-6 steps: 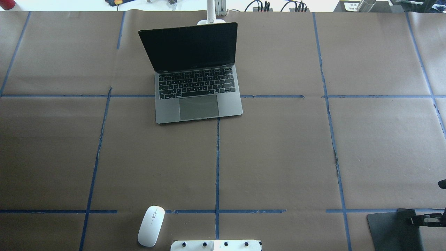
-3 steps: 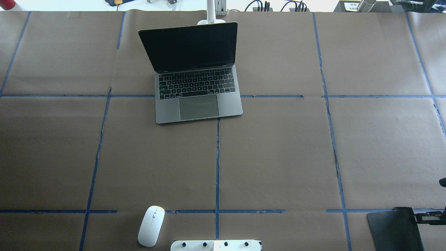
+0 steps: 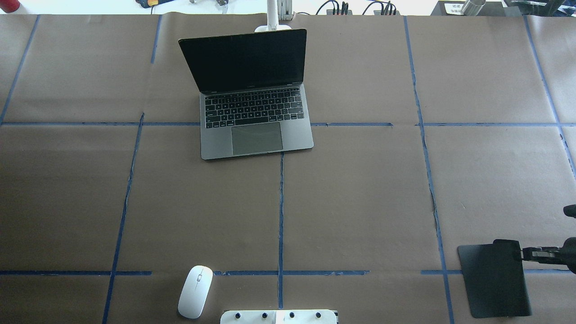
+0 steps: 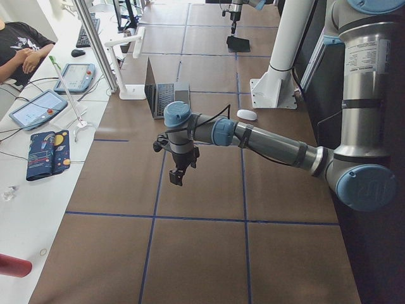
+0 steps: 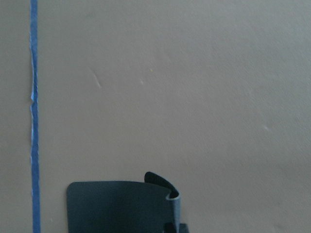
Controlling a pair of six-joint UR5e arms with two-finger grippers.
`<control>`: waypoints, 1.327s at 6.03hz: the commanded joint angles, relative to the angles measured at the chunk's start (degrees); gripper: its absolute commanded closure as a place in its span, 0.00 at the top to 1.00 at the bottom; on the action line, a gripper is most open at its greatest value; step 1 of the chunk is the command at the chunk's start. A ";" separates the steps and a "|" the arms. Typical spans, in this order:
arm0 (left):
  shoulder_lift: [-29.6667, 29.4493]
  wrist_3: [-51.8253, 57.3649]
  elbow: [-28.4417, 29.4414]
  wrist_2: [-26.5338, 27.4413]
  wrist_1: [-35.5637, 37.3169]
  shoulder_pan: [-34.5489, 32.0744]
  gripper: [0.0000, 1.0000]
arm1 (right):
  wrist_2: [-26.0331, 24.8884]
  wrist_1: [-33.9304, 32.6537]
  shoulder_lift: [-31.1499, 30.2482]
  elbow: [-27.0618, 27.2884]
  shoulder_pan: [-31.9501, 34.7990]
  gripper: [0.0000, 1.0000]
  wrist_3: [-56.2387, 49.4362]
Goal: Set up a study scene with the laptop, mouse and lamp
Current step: 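Drag the mouse pad with the right gripper beside the laptop, away from the robot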
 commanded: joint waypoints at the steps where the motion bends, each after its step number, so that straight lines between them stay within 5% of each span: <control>1: -0.07 -0.06 -0.09 0.00 0.00 0.00 1.00 | 2.56 -10.29 9.55 -0.11 6.51 0.00 0.05; 5: -0.07 -0.24 -0.35 0.00 0.00 0.09 1.00 | 4.08 -41.65 37.56 -1.42 14.01 0.00 0.05; 7: -0.07 -0.32 -0.35 0.00 0.09 0.09 1.00 | 3.99 -47.36 54.89 -13.92 15.95 0.00 1.62; 8: -0.07 -0.32 -0.27 0.00 0.09 0.09 1.00 | 3.90 -47.36 58.18 -18.26 16.65 0.00 1.72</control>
